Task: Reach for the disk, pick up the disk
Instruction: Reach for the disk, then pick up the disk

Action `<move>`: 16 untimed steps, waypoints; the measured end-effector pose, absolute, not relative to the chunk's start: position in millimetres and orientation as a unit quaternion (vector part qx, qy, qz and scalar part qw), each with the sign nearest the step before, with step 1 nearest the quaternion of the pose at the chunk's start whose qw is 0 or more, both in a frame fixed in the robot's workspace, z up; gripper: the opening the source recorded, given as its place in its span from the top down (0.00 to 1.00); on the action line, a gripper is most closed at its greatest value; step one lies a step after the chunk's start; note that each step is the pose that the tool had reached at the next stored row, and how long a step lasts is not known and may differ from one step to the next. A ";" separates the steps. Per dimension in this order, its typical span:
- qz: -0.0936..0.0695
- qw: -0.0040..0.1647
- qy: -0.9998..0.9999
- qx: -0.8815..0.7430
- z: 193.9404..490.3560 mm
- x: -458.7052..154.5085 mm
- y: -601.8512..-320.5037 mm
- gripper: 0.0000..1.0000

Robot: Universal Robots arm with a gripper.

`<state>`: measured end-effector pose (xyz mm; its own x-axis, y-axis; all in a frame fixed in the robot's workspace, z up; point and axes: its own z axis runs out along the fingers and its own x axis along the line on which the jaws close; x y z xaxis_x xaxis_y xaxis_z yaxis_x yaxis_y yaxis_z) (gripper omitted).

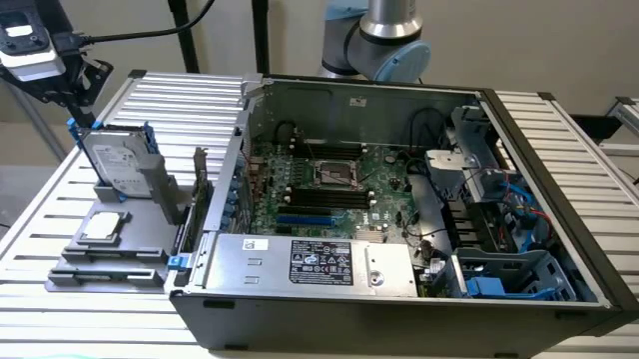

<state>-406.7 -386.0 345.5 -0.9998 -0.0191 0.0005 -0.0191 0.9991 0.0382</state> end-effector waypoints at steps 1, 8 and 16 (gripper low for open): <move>-0.019 0.000 -1.000 0.010 345.5 -406.7 -386.0 0.89; -0.019 0.000 -1.000 0.009 345.8 -410.9 -379.0 0.89; -0.019 0.000 -1.000 0.010 345.9 -415.3 -375.4 0.89</move>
